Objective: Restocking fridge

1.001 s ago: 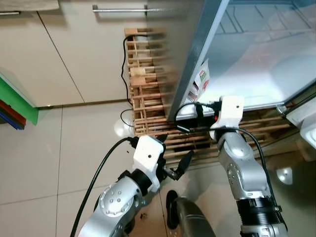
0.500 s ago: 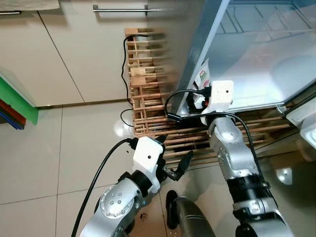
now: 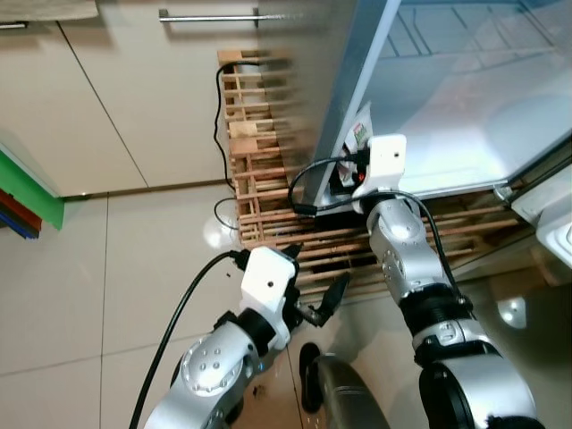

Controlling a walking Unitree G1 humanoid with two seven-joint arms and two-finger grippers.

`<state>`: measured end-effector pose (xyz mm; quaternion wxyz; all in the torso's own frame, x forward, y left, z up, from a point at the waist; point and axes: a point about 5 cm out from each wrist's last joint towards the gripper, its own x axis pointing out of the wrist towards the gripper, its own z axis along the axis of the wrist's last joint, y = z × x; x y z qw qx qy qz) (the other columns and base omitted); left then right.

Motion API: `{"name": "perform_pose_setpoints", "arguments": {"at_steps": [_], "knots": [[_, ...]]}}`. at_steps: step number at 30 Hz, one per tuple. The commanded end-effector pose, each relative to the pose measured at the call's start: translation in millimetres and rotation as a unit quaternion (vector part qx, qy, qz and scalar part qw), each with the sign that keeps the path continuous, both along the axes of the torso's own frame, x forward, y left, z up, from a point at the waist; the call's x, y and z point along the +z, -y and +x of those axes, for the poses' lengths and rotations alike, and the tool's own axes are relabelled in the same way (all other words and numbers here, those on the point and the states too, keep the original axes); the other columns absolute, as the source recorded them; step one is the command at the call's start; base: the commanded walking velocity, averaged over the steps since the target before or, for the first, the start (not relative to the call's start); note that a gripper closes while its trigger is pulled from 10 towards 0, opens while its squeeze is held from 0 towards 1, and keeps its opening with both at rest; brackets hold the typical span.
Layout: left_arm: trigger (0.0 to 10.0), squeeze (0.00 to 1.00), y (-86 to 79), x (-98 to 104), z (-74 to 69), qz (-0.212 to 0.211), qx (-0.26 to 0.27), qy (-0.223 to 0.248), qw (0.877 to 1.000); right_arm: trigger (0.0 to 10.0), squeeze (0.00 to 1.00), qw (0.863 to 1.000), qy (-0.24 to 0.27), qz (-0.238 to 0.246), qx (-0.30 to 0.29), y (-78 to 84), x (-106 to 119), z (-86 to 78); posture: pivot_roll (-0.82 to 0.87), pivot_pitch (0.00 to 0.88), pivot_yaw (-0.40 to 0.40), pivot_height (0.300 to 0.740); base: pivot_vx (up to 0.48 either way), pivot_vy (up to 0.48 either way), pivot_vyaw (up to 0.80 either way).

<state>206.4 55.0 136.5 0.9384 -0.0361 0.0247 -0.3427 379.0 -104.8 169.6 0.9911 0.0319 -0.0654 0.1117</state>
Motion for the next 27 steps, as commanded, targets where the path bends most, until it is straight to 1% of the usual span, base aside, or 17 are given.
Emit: {"name": "perform_pose_setpoints", "arguments": {"at_steps": [1,3,5,6,8,11,13,14,17,19,23,25,27], "knots": [[10.0,0.0,4.8,1,-4.8,-0.003,-0.008,0.001,1.0,10.0,0.0,0.999,0.012,0.028,-0.015,7.2,7,2.1,-0.07,0.333,-0.103,0.74,0.0,0.0,0.0],[10.0,0.0,4.9,2,-4.9,-0.004,-0.009,0.001,1.0,10.0,0.0,0.999,0.016,0.033,-0.016,7.7,10,2.7,-0.07,0.333,-0.103,0.74,0.0,0.0,0.0],[10.0,0.0,4.9,1,-5.2,-0.004,-0.008,0.0,1.0,10.0,0.0,0.999,0.026,0.015,-0.035,12.0,15,2.1,-0.07,0.333,-0.105,0.74,0.0,0.0,0.0],[10.0,0.0,5.1,1,-5.5,-0.004,-0.009,0.0,1.0,10.0,0.0,0.998,0.031,0.004,-0.051,15.6,16,-0.9,-0.07,0.332,-0.105,0.74,0.0,0.0,0.0],[10.0,0.0,5.8,1,-5.7,-0.005,-0.009,0.0,1.0,10.0,0.0,0.997,0.046,0.002,-0.059,18.1,16,-10.9,-0.07,0.333,-0.105,0.74,0.0,0.0,0.0],[10.0,0.0,6.1,1,-5.7,-0.005,-0.01,0.0,1.0,10.0,0.0,0.997,0.052,0.002,-0.058,18.2,16,-14.6,-0.07,0.333,-0.105,0.74,0.0,0.0,0.0],[10.0,0.0,6.0,1,-5.3,-0.005,-0.011,0.0,1.0,10.0,0.0,0.996,0.054,0.009,-0.063,20.8,12,-29.2,-0.08,0.335,-0.105,0.74,0.0,0.0,0.0],[10.0,0.0,6.0,1,-5.3,-0.005,-0.011,0.0,1.0,10.0,0.0,0.996,0.054,0.009,-0.063,20.8,12,-29.2,-0.08,0.335,-0.105,0.74,0.0,0.0,0.0],[10.0,0.0,6.0,1,-5.4,-0.005,-0.012,0.0,1.0,10.0,0.0,0.996,0.059,0.008,-0.063,23.6,9,-52.8,-0.08,0.334,-0.103,0.74,0.0,0.0,0.0],[10.0,0.0,6.2,2,-5.1,-0.005,-0.013,0.0,1.0,10.0,0.0,0.996,0.064,0.008,-0.063,25.5,10,-63.2,-0.09,0.333,-0.101,0.74,0.0,0.0,0.0],[10.0,0.0,6.3,1,-4.2,-0.004,-0.014,0.001,1.0,10.0,0.0,0.996,0.065,0.005,-0.061,25.8,11,-69.7,-0.1,0.327,-0.099,0.74,0.0,0.0,0.0],[10.0,0.0,6.9,2,-2.4,-0.004,-0.016,0.003,1.0,10.0,0.0,0.997,0.06,-0.002,-0.057,26.3,9,-76.1,-0.1,0.324,-0.099,0.74,0.0,0.0,0.0],[10.0,0.0,7.5,2,-1.8,-0.004,-0.016,0.004,1.0,10.0,0.0,0.997,0.054,-0.005,-0.058,28.1,6,-78.0,-0.1,0.324,-0.1,0.74,0.0,0.0,0.0]]}}
